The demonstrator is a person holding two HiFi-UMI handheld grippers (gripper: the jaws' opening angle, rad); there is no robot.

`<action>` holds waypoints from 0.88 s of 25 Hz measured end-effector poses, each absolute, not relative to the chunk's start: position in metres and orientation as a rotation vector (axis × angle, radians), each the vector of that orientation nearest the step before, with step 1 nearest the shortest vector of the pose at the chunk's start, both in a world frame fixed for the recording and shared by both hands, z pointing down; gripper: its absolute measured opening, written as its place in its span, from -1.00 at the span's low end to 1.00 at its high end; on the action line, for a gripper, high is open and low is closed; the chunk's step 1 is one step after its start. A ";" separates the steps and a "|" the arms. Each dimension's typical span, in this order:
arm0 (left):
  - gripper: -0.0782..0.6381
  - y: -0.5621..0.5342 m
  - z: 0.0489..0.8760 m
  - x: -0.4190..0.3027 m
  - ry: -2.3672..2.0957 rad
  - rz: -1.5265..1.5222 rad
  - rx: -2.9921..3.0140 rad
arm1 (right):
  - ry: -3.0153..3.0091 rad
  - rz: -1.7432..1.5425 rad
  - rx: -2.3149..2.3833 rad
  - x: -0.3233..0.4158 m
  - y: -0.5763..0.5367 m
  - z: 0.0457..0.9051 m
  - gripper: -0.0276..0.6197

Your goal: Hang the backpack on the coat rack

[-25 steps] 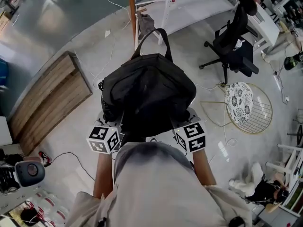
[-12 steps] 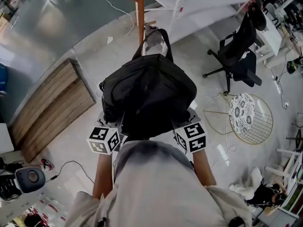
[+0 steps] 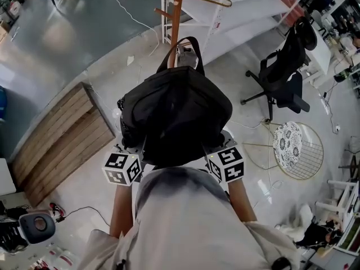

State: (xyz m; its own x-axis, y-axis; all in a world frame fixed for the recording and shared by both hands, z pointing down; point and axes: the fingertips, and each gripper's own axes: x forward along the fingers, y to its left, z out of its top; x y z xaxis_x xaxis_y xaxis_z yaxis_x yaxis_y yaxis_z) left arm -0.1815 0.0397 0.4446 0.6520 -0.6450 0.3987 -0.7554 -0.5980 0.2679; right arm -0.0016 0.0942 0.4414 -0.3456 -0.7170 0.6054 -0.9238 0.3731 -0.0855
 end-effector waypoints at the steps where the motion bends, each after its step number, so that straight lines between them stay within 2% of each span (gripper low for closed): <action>1: -0.51 0.034 0.443 -0.183 -1.099 0.363 2.463 | -2.163 0.579 1.420 -0.003 0.089 0.440 -0.66; 22: -0.51 -0.039 0.406 -0.183 -1.133 0.281 2.526 | -2.207 0.474 1.450 -0.002 0.012 0.401 -0.64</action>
State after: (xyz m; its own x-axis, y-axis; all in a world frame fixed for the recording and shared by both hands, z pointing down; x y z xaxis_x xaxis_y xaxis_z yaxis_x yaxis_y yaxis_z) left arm -0.1835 -0.0394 0.4064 0.6593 -0.6802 0.3204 -0.7511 -0.6153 0.2394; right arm -0.0021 0.0118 0.4008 -0.3425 -0.7651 0.5453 -0.9215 0.3867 -0.0361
